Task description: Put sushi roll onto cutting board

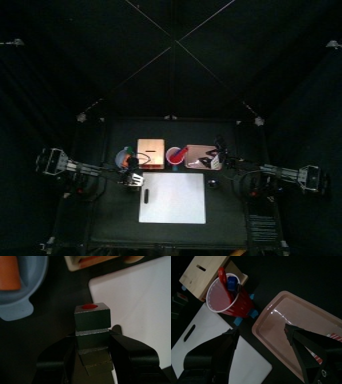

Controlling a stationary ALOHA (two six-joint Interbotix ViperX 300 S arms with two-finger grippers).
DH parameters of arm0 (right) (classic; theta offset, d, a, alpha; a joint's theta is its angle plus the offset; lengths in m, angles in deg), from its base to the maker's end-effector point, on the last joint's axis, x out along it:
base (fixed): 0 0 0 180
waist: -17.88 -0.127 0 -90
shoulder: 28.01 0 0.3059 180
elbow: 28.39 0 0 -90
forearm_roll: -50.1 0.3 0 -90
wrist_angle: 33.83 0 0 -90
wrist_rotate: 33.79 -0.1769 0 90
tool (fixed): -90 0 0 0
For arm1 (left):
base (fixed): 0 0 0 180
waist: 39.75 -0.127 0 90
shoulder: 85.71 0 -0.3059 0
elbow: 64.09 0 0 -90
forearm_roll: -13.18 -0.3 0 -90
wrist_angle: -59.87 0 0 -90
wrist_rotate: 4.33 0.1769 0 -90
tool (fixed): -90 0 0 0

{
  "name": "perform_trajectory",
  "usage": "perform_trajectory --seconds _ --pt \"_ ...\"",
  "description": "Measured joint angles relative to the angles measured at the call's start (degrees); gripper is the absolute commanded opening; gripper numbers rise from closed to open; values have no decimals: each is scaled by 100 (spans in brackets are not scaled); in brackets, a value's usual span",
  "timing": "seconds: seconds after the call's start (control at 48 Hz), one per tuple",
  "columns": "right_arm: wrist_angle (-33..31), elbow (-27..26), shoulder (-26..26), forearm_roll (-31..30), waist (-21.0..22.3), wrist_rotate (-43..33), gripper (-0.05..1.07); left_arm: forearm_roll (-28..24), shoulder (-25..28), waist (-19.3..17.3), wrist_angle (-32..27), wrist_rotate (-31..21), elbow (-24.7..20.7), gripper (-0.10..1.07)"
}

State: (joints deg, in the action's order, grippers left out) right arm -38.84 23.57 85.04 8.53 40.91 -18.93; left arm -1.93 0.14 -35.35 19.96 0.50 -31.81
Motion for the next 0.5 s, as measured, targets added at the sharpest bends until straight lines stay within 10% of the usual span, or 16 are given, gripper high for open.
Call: perform_trajectory --seconds 0.5 --pt "0 26 53 -70 -70 0 100 668 3182 536 325 123 -2900 76"
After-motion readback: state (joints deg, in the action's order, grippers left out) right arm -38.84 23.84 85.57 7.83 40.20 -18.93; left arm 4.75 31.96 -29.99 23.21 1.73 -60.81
